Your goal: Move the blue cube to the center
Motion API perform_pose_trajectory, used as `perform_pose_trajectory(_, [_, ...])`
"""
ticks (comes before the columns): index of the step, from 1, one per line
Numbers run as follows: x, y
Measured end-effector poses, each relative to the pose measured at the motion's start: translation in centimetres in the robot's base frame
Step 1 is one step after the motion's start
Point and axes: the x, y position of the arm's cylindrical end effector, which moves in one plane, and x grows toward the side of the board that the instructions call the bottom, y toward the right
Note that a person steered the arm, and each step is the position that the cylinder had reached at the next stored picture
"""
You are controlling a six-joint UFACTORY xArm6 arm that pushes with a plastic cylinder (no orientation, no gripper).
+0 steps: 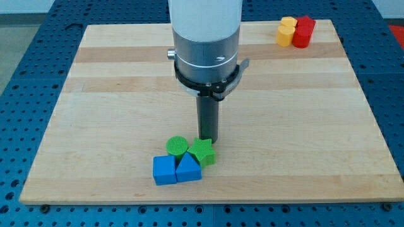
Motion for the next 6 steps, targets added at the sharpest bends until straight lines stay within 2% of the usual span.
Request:
perform_pose_trajectory(1, [0.5,5.0])
perform_pose_trajectory(2, [4.0,11.7])
perform_pose_trajectory(3, [9.8,10.7])
perform_pose_trajectory(5, [10.0,8.0])
perform_pose_trajectory(6, [9.9,4.9])
